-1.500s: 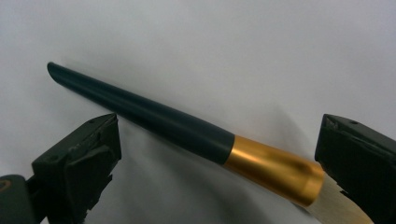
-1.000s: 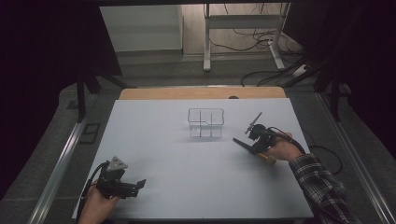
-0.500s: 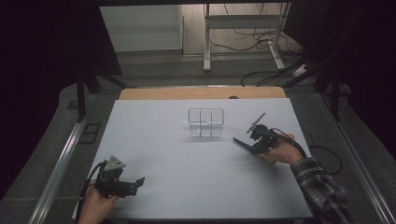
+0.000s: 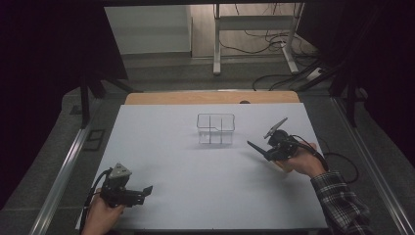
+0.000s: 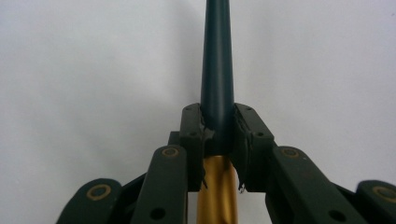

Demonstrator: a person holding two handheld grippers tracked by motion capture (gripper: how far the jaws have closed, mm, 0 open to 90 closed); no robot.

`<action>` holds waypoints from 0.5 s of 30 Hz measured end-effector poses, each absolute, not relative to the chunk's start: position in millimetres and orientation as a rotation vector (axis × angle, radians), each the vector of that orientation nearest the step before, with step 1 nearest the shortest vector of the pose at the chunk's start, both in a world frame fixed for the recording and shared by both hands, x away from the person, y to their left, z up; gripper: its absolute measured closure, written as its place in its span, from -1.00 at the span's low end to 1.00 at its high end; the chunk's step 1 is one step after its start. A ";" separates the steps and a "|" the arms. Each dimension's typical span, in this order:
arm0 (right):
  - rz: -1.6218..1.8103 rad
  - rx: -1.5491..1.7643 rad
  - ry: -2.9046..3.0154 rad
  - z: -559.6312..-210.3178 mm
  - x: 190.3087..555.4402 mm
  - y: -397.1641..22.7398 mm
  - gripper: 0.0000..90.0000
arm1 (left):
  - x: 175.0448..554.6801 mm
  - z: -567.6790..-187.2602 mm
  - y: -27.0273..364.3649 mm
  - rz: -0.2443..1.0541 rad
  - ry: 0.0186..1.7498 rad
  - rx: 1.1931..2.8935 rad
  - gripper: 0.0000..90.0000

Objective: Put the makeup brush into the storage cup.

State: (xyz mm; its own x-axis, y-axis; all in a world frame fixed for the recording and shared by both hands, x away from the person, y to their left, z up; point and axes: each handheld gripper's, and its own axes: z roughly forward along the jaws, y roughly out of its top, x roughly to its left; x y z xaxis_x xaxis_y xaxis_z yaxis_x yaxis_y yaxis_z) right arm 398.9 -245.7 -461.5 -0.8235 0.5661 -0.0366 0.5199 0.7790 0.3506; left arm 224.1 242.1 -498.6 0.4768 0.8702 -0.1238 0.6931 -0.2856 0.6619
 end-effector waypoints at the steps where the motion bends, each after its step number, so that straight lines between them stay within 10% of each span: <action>1: 0.517 0.869 2.830 -460.1 396.5 -246.0 0.65 | 224.3 -498.3 242.1 0.340 1.293 2.058 -0.97; 15: 0.609 0.859 2.830 -449.7 375.4 -244.4 0.65 | 231.4 -494.1 230.3 0.208 1.300 2.123 -0.90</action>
State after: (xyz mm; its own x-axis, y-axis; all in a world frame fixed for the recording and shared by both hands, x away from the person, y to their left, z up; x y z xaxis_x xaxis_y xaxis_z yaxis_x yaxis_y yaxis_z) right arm 375.4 -244.4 -449.7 -0.8312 0.5559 -0.0001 0.5067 0.7576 0.4115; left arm 231.4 230.3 -494.1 0.5003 0.8458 -0.1851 0.7459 -0.3125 0.5881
